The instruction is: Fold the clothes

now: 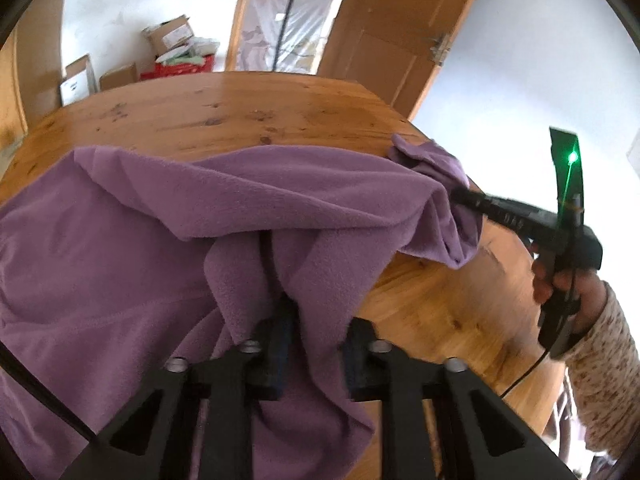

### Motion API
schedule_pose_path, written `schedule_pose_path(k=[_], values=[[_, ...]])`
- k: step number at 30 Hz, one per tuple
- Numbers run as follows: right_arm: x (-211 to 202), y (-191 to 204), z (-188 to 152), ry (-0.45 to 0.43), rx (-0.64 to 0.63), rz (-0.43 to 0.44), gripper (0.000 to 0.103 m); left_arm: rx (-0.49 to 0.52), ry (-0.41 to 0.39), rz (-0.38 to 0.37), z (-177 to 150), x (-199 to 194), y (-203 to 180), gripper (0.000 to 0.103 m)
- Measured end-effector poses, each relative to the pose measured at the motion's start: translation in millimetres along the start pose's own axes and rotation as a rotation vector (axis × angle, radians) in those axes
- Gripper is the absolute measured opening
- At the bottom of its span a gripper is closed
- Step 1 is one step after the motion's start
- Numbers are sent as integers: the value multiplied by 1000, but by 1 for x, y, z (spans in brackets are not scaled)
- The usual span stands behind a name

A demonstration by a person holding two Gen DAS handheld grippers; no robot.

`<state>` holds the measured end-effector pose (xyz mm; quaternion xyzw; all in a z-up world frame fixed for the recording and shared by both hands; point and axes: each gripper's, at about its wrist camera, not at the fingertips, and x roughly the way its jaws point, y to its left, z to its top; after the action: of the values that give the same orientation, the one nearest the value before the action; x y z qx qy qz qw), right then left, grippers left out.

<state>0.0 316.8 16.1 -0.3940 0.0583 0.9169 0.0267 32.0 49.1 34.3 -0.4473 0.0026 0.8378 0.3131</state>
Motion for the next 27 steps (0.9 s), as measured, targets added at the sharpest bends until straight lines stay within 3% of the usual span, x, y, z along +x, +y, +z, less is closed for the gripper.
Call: schedule_pose_path(k=[2,10,18,27], values=[[-15,-12,1,-32,36,-4,5,10,-2,-20,-2,-5,0,8],[-62,-55,-8,-113,155,-59,5,111,-9,-38,-17,-30,-15,4],[-68,-90,-29,-113,250,-109,6,175,74,-74,-43,-19,-34,4],[-67,-77,-29,-101,122,-169,8,156,119,-56,-57,-21,-16,4]])
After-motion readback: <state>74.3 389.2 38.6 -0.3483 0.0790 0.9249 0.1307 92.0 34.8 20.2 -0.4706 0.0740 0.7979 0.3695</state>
